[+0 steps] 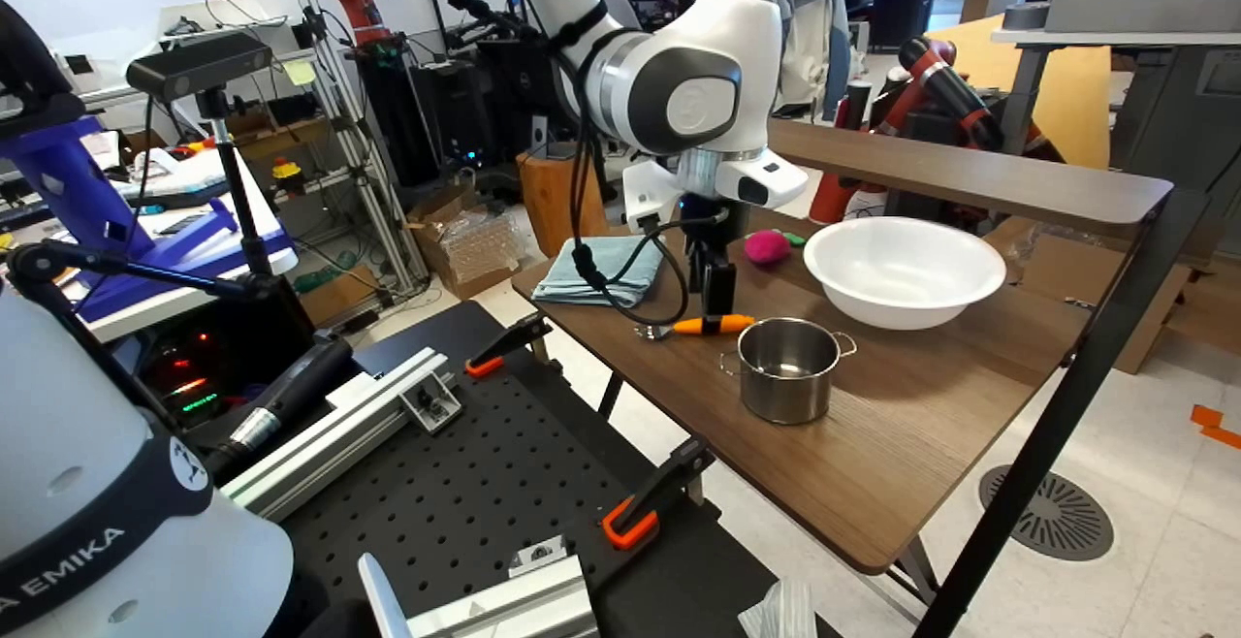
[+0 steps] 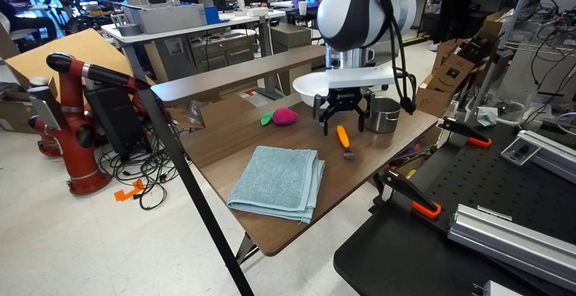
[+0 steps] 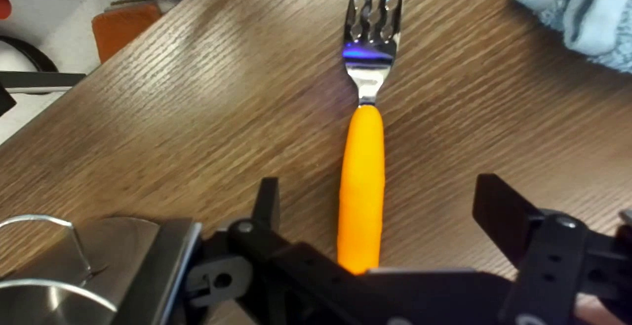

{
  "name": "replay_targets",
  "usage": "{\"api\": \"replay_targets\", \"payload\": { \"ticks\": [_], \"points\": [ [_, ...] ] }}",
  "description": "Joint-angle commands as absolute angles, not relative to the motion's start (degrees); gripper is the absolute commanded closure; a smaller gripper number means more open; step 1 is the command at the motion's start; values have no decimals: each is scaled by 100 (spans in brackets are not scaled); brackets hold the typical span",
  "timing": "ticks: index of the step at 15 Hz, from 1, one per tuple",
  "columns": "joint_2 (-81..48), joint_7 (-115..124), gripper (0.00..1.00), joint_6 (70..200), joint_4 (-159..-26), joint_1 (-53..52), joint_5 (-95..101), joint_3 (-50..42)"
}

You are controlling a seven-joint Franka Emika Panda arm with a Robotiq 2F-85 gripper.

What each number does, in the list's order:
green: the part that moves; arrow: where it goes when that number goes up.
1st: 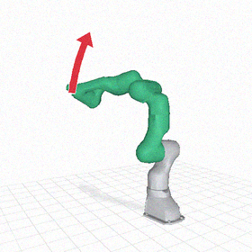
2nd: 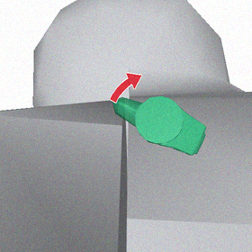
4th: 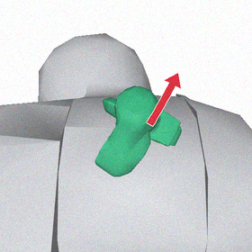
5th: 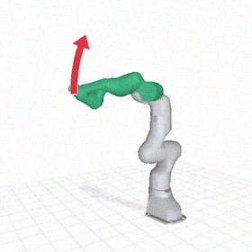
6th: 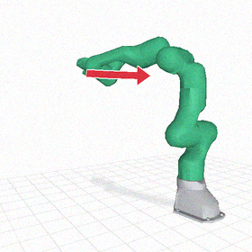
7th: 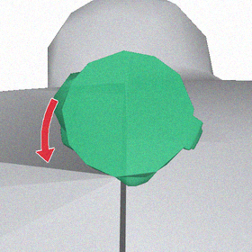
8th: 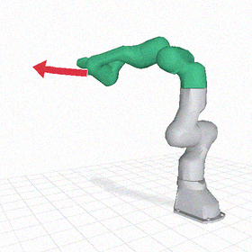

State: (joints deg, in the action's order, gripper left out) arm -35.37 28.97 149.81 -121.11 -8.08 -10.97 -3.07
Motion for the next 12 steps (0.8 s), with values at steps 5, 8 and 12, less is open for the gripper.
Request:
{"api": "replay_targets", "payload": {
  "ticks": [5,8,12],
  "points": [
    [-3931,3375,44,15262,-11812,-1282,-773,-723],
    [-3989,3458,66,15248,-11742,-1326,-680,-776],
    [-3937,3429,96,15297,-11767,-1278,-701,-735]
  ]
}}
